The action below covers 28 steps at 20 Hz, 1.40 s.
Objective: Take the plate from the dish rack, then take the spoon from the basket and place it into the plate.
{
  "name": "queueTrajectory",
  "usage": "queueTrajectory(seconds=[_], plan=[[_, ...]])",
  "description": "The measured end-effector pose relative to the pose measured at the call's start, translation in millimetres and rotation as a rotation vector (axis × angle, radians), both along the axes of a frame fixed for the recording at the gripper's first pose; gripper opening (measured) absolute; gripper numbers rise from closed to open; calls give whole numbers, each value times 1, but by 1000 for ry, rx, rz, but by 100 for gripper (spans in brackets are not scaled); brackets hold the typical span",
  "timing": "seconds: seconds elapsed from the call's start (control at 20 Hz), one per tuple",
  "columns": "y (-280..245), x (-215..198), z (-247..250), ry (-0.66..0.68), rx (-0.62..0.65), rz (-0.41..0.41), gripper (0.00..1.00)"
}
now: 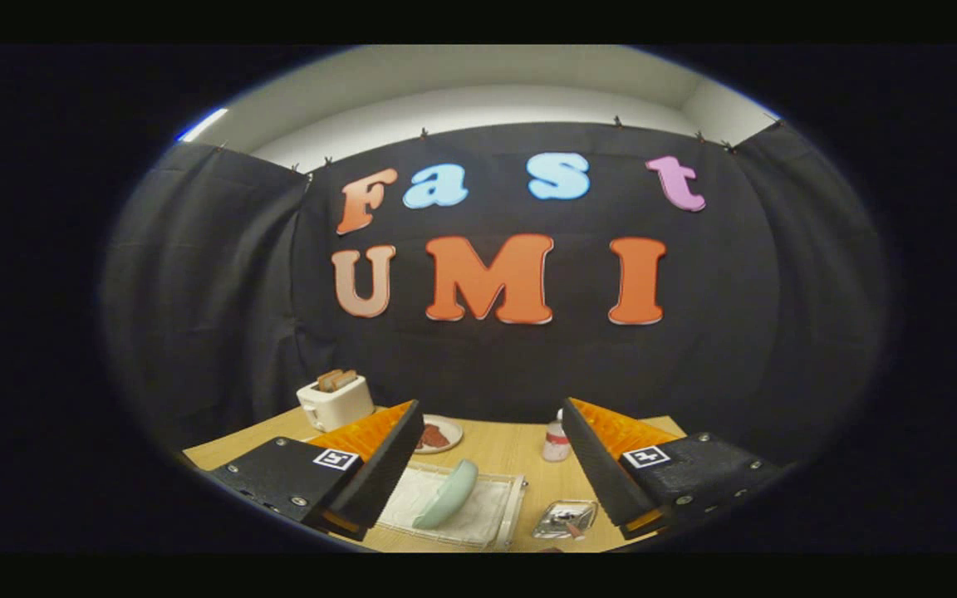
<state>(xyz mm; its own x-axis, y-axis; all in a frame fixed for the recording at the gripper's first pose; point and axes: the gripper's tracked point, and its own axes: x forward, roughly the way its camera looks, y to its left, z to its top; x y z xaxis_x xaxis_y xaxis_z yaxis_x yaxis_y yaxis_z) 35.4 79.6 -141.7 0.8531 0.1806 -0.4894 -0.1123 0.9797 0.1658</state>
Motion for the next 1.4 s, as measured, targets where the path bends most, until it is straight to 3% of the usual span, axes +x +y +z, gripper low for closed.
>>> queueTrajectory(seconds=[0.2, 0.65, 1.0, 1.4], plan=[[28, 0, -50, 259, 86, 27, 99], [56, 12, -112, 619, 147, 85, 96], [71, -32, -166, 976, 97, 165, 87], [89, -45, -210, 1138, 15, 175, 75]])
